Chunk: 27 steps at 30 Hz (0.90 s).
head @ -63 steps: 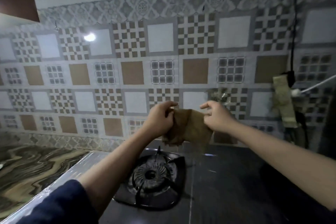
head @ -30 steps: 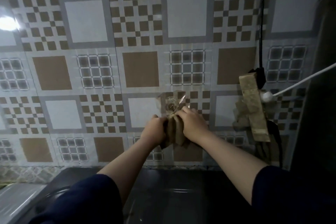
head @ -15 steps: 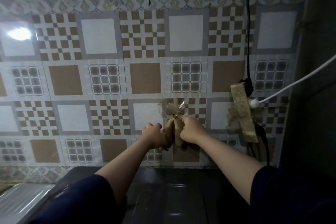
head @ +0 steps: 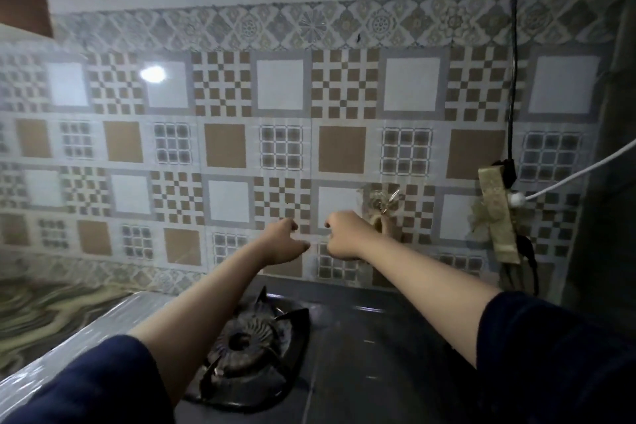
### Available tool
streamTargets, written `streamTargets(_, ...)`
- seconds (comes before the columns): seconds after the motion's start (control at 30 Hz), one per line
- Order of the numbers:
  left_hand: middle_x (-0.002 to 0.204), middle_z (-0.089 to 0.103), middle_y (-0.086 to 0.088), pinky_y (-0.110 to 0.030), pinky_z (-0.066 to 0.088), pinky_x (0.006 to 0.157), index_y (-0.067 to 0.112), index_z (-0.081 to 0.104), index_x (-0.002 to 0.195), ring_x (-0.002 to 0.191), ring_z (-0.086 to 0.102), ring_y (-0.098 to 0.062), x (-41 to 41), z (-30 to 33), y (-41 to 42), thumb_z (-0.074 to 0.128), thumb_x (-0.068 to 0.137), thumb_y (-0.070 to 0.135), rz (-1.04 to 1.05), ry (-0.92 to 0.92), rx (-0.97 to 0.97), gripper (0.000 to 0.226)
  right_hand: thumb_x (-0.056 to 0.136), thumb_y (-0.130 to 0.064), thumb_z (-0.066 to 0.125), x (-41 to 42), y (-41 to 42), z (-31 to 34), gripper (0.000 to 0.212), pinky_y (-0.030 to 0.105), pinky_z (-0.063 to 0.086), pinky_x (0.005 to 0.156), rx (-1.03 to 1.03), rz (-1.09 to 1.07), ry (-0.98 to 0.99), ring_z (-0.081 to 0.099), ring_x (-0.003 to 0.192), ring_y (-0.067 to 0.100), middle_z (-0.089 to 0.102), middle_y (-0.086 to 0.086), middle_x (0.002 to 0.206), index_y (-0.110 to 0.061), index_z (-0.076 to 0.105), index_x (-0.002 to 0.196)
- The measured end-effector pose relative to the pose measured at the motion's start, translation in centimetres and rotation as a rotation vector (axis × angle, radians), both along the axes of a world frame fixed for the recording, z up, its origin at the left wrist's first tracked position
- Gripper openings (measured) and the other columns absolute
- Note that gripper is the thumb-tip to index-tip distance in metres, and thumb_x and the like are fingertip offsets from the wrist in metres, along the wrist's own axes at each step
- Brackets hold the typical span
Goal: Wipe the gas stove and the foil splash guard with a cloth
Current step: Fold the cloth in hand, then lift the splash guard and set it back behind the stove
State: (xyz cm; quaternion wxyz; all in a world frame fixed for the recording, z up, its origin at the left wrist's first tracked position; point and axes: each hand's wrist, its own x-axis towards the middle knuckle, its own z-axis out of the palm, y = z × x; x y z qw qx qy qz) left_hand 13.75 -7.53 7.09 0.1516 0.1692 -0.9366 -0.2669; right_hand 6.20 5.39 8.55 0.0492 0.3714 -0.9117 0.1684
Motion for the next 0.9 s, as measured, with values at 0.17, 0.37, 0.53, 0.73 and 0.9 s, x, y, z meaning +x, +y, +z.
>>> streamTargets(0.17,0.142,0.047,-0.013,-0.034,0.037,0.105,0.006,0.045,0.137,0.129,0.045,-0.025,7.5,-1.5,-6.1,0.062,0.09,0.031,0.149,-0.084,0.041,0.056,0.077,-0.007,0.048,5.4,-7.1,-0.8,0.034,0.042,0.057,0.081,0.12,0.199,0.067,0.063,0.092,0.029,0.063,0.015,0.108,-0.004,0.062,0.108)
streamTargets(0.37,0.131,0.057,-0.014,-0.027,0.042,0.094,0.001,0.052,0.13,0.118,0.055,-0.027,18.0,-4.0,-15.0,0.062,0.09,0.025,0.299,-0.184,0.088,0.048,0.079,-0.009,0.048,12.9,-18.0,-3.2,0.014,0.03,0.053,0.067,0.307,0.448,0.125,0.059,0.076,0.023,0.06,0.011,0.088,-0.006,0.061,0.083)
streamTargets(0.53,0.084,0.055,-0.01,-0.031,0.04,0.068,0.009,0.058,0.083,0.077,0.049,-0.02,27.3,-9.0,-22.6,0.062,0.089,0.027,0.425,-0.321,0.107,0.02,0.081,-0.007,0.05,19.9,-27.0,-7.2,0.027,0.039,0.057,0.084,0.44,0.646,0.163,0.064,0.096,0.03,0.067,0.014,0.106,-0.002,0.065,0.103)
streamTargets(0.73,0.093,0.057,-0.014,-0.028,0.039,0.075,0.011,0.059,0.081,0.088,0.053,-0.023,36.3,-15.2,-28.9,0.061,0.088,0.032,0.595,-0.497,0.165,0.022,0.086,-0.015,0.052,26.5,-35.9,-12.8,0.036,0.031,0.052,0.088,0.576,0.774,0.189,0.061,0.106,0.031,0.065,0.015,0.118,-0.005,0.061,0.119)
streamTargets(0.9,0.141,0.047,-0.018,-0.036,0.039,0.105,0.001,0.04,0.137,0.128,0.045,-0.033,41.8,-20.9,-32.3,0.064,0.085,0.046,0.748,-0.613,0.194,0.073,0.084,-0.017,0.054,30.4,-42.3,-18.1,0.038,0.033,0.051,0.092,0.688,0.844,0.143,0.06,0.111,0.031,0.063,0.015,0.121,-0.009,0.061,0.121)
